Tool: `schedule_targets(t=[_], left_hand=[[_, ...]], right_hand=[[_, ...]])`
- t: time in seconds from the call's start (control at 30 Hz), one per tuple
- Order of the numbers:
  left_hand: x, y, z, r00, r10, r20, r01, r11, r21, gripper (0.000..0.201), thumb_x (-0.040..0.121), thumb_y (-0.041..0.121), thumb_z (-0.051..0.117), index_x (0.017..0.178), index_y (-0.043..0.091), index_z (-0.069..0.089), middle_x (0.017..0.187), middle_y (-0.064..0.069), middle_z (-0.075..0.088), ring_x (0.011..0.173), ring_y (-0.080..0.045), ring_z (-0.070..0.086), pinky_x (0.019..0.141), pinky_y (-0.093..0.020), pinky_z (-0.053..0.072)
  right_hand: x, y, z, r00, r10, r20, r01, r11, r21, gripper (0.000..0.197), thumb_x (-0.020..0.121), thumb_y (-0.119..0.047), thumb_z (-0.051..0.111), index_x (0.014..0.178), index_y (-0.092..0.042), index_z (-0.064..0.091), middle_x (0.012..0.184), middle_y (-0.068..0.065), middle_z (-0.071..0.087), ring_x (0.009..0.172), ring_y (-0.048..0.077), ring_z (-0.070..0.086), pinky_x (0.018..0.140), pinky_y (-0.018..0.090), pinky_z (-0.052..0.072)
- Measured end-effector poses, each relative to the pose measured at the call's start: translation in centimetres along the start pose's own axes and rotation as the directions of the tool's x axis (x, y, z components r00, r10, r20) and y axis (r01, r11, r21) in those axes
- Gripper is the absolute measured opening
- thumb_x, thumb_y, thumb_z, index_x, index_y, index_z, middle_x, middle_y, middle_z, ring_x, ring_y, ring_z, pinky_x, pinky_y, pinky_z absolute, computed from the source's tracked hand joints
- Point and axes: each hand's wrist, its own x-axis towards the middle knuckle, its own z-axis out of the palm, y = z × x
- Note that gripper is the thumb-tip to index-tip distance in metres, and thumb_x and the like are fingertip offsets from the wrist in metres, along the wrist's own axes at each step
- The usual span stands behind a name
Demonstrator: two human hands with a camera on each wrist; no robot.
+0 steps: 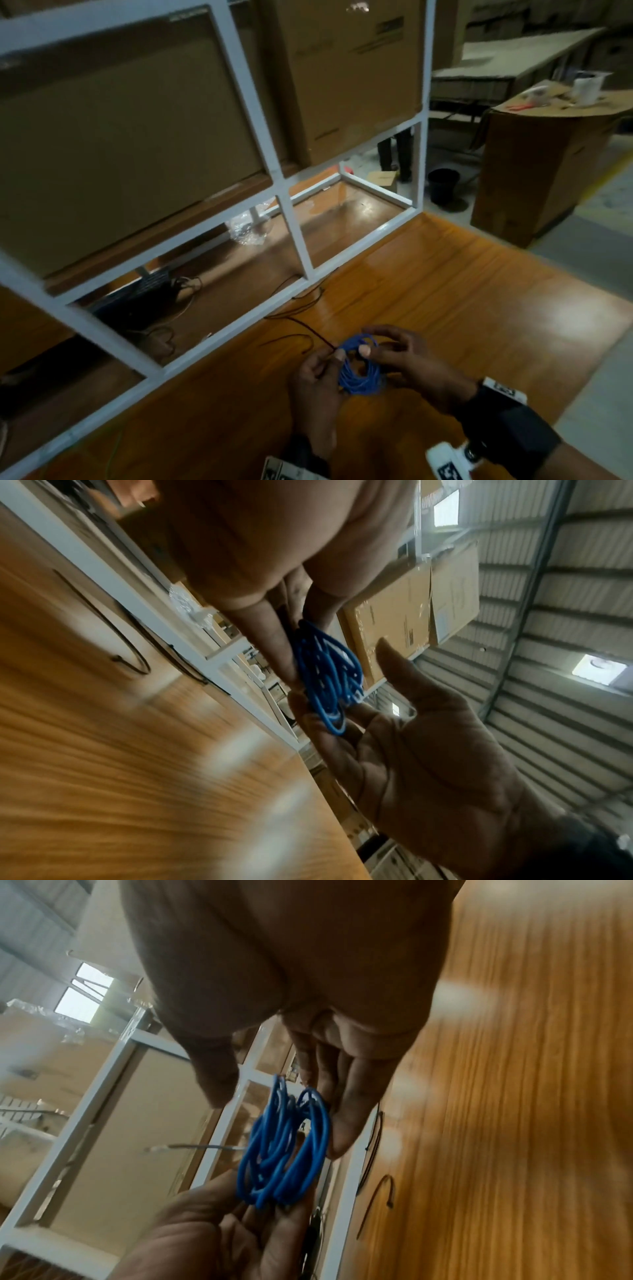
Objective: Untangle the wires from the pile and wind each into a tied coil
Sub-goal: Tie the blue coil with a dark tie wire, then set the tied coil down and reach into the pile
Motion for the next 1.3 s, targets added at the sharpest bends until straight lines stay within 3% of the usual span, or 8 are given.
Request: schedule_targets(t=[0.3,0.5,0.67,0.8,1.0,1.1,1.17,1.3], left_hand=[[7.2,-1.7,6.3,0.992,-0.031,0.119,-0.038,0.847,0.53,0.049,0.087,0.041,0.071,0.13,0.025,0.055,0.12,0.005,0.065,0.105,-0.011,0.061,0.086,-0.033,0.054],[10.7,-2.6,8.4,0.995,-0.07,0.075,-0.043,0.378,0.925,0.075,0.084,0.047,0.073,0.144,0.009,0.046,0.147,-0.01,0.048,0.132,-0.029,0.048,0.104,-0.038,0.043],[11.0,-2.2,10.1,0.996,-0.066,0.054,-0.038,0.223,0.974,0.054,0.082,0.056,0.071,0.101,0.006,0.065,0.09,-0.005,0.058,0.079,-0.021,0.054,0.066,-0.028,0.045],[10.9,-1.4,10.7,0.995,-0.097,0.031,-0.005,0.258,0.966,0.058,0.076,0.068,0.069,0.064,0.021,0.037,0.063,0.004,0.036,0.053,-0.011,0.034,0.047,-0.022,0.025],[10.2,-0.9,11.1,0.996,-0.085,-0.004,0.027,0.279,0.96,0.059,0.08,0.073,0.059,0.064,0.023,0.033,0.064,0.003,0.033,0.053,-0.011,0.032,0.051,-0.025,0.029],[10.4,-1.1,10.9,0.991,-0.132,-0.016,0.057,0.316,0.947,0.069,0.082,0.079,0.048,0.11,0.016,0.059,0.112,-0.007,0.059,0.1,-0.021,0.057,0.084,-0.035,0.044],[10.3,-1.3,10.7,0.991,-0.133,-0.024,0.069,0.348,0.935,0.097,0.081,0.082,0.044,0.144,0.008,0.041,0.148,-0.012,0.043,0.134,-0.031,0.042,0.103,-0.04,0.039],[9.9,-1.9,10.0,0.987,-0.158,-0.01,0.07,0.382,0.922,0.094,0.084,0.08,0.041,0.146,0.01,0.039,0.152,-0.013,0.04,0.137,-0.034,0.04,0.109,-0.044,0.036]], right_hand=[[8.3,-2.2,-12.3,0.91,0.018,-0.415,0.022,0.996,0.092,0.018,0.091,-0.007,0.075,0.107,-0.002,0.07,0.077,0.013,0.07,0.058,0.018,0.067,0.055,0.032,0.058],[16.4,-3.1,-19.6,0.836,0.092,-0.541,-0.075,0.996,0.053,0.005,0.09,0.003,0.07,0.089,-0.002,0.068,0.094,0.025,0.068,0.083,0.036,0.069,0.089,0.057,0.059],[21.0,-3.4,-21.7,0.828,0.172,-0.534,-0.237,0.97,-0.055,0.031,0.088,-0.011,0.079,0.117,-0.008,0.068,0.11,0.016,0.07,0.098,0.031,0.07,0.076,0.041,0.063],[22.4,-3.5,-22.2,0.806,0.222,-0.549,-0.352,0.925,-0.142,0.041,0.079,-0.028,0.087,0.109,-0.007,0.069,0.097,0.015,0.072,0.088,0.033,0.072,0.077,0.047,0.063],[21.9,-2.3,-22.2,0.785,0.13,-0.606,-0.305,0.932,-0.196,0.063,0.088,-0.062,0.068,0.102,-0.001,0.072,0.096,0.02,0.074,0.078,0.032,0.07,0.073,0.043,0.061],[18.1,-1.6,-20.4,0.819,0.159,-0.551,-0.33,0.916,-0.226,0.048,0.098,-0.044,0.063,0.085,0.002,0.07,0.077,0.019,0.069,0.057,0.028,0.063,0.051,0.035,0.052],[15.7,-0.5,-19.6,0.853,0.118,-0.508,-0.361,0.836,-0.413,0.033,0.094,-0.028,0.069,0.082,0.002,0.073,0.076,0.019,0.073,0.063,0.031,0.068,0.058,0.04,0.058],[12.0,1.7,-17.3,0.94,0.089,-0.33,-0.277,0.766,-0.58,0.024,0.09,-0.025,0.073,0.075,-0.007,0.075,0.073,0.013,0.075,0.067,0.029,0.073,0.063,0.041,0.059]])
